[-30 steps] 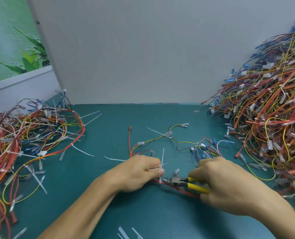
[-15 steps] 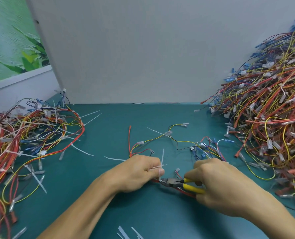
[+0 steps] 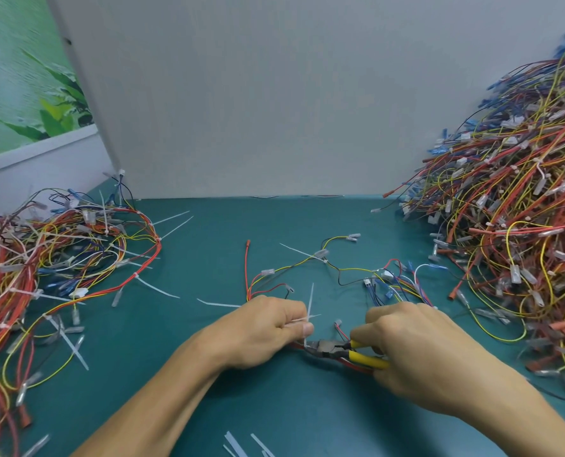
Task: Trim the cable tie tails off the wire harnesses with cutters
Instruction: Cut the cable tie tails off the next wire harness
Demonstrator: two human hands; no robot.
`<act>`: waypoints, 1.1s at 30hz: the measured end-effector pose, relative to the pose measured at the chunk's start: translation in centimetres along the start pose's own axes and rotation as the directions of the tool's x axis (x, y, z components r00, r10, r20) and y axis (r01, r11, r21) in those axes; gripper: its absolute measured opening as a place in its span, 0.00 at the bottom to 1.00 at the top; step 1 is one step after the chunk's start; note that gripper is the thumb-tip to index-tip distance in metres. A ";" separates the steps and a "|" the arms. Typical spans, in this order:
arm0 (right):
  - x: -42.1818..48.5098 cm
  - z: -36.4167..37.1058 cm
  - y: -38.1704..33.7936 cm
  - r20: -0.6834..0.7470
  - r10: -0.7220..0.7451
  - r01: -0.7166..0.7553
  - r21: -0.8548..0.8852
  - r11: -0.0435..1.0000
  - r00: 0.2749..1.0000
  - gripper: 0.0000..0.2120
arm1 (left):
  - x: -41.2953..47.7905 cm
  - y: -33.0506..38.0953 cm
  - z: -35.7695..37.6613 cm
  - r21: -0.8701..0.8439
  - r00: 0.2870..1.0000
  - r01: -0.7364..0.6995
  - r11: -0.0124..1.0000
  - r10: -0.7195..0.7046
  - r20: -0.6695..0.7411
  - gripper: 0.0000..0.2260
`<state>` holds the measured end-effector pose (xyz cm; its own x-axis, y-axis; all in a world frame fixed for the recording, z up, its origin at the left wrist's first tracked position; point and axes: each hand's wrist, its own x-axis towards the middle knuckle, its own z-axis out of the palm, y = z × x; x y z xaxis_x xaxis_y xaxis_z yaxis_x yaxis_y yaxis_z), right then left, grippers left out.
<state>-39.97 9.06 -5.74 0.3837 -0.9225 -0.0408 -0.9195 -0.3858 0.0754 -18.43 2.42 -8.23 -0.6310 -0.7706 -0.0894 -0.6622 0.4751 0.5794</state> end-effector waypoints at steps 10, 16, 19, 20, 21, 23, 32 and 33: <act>0.2 0.0 -0.5 0.061 -0.005 0.005 0.008 1.000 0.998 0.04 | 0.0 -0.2 0.0 -0.037 0.997 -0.034 0.999 0.031 -0.065 0.15; -0.1 -1.0 0.7 0.026 0.043 -0.047 0.225 0.973 0.999 0.10 | -0.8 -0.7 -0.3 -0.696 0.971 -0.080 0.714 -0.102 -0.215 0.08; 0.3 -1.5 0.6 -0.032 0.111 -0.089 0.400 0.912 0.993 0.09 | -1.1 -0.6 -1.0 -0.904 0.963 -0.158 0.398 -0.141 -0.230 0.10; 0.7 -1.6 0.4 -0.054 0.144 -0.104 0.460 0.882 0.988 0.08 | -1.0 -0.6 -1.2 -0.932 0.962 -0.166 0.322 -0.155 -0.224 0.13; 1.2 -1.5 0.0 -0.060 0.178 -0.123 0.513 0.850 0.982 0.09 | -1.0 -0.5 -1.4 -0.947 0.959 -0.173 0.269 -0.172 -0.224 0.16; 2.4 -1.2 -1.0 -0.038 0.221 -0.160 0.573 0.804 0.975 0.11 | -1.0 -0.5 -1.6 -0.954 0.948 -0.212 0.210 -0.195 -0.253 0.19; 6.8 1.8 -6.2 -0.045 0.267 -0.200 0.548 0.812 0.963 0.22 | -1.2 -1.5 -3.4 -0.935 0.889 -0.352 0.050 -0.296 -0.350 0.06; 6.9 2.0 -6.4 -0.060 0.273 -0.198 0.541 0.818 0.960 0.21 | -1.2 -1.8 -3.6 -0.935 0.881 -0.355 0.021 -0.328 -0.342 0.07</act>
<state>-31.65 5.14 -8.51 0.1227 -0.9916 0.0414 -0.8739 -0.1278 -0.4690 -15.04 0.97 -6.21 -0.2005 -0.9797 0.0079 0.5878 -0.1139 0.8010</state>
